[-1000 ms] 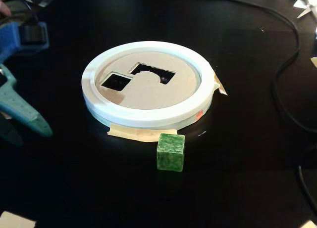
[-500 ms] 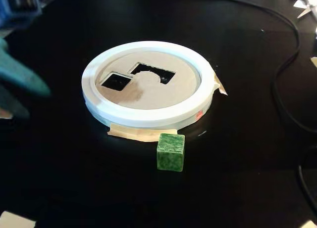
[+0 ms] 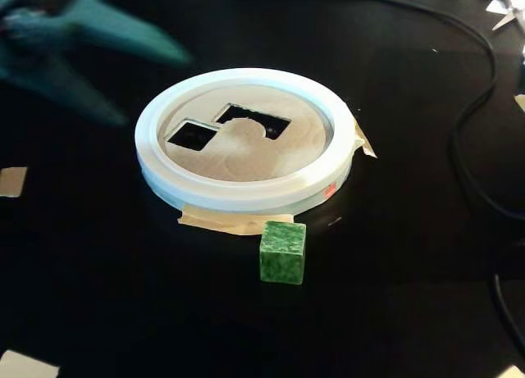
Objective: Pick up the square block and drop it in corresponding square shaped hole
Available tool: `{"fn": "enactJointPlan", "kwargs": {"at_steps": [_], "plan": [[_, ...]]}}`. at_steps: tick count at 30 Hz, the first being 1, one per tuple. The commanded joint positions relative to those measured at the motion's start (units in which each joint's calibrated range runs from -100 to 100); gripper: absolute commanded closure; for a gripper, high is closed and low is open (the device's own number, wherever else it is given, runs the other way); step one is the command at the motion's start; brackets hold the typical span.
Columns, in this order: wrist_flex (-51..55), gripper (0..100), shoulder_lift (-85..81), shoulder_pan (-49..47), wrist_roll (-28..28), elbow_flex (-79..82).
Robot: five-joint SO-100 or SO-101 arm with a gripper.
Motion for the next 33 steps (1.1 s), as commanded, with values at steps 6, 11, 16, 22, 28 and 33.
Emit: {"fn": "enactJointPlan", "kwargs": {"at_steps": [6, 11, 16, 22, 28, 33], "plan": [[5.3, 0, 43.2, -0.1, 3.3, -40.1], [10.0, 0, 52.8, 0.6, 4.8, -49.2], [12.7, 0, 61.0, 0.6, 5.1, -56.0], [15.6, 0, 69.2, 0.6, 5.2, -62.7], [17.4, 0, 74.0, 0.6, 5.2, -67.2], [17.4, 0, 75.8, 0.8, 5.2, -67.2]]}}
